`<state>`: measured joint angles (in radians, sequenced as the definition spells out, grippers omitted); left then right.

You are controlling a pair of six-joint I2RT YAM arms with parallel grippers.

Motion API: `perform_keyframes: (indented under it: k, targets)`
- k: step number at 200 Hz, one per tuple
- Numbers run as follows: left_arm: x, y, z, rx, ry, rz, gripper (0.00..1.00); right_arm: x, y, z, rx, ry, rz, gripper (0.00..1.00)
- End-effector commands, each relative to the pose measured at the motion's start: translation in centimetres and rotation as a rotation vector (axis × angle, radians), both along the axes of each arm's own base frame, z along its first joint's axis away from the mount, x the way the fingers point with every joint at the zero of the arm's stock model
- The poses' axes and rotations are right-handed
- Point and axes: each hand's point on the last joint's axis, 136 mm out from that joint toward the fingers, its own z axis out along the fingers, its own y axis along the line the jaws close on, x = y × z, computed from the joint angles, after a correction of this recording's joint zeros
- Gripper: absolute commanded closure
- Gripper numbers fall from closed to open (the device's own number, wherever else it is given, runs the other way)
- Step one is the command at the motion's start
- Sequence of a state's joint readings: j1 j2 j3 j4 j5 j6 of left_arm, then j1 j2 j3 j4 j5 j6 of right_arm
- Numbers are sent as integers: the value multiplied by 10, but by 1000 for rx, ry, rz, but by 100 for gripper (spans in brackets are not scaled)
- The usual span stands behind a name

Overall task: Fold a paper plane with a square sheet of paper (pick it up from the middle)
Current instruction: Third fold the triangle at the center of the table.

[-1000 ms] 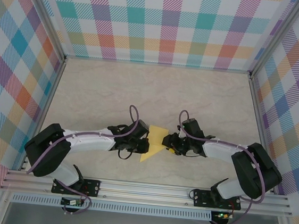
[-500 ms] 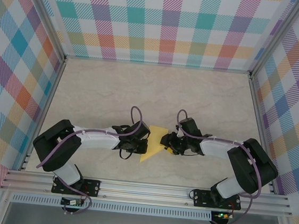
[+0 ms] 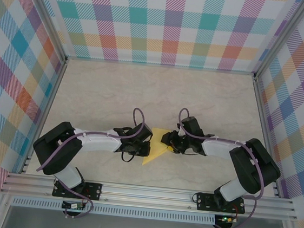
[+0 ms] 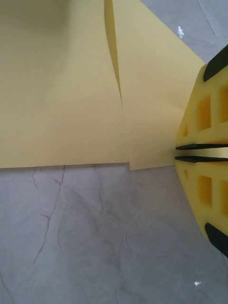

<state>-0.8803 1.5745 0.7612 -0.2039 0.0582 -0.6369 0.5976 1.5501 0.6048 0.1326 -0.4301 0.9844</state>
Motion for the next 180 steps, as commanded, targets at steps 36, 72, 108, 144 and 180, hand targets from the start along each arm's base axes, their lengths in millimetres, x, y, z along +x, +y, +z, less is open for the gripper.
perform_keyframes:
  k: [36,72,108,144,180]
  targets:
    - [4,-2,57,-131,-115,-17,67,10,8,5,14,-38,81,58]
    - [-7,-1,62,-124,-142,-12,56,12,9,10,12,-49,108,58]
    - [-13,-7,55,3,-225,12,48,14,10,15,18,-57,118,58]
    - [-19,-5,37,188,-284,7,44,15,14,20,35,-57,125,58]
    - [-25,-17,29,243,-317,-42,43,15,14,23,41,-56,122,58]
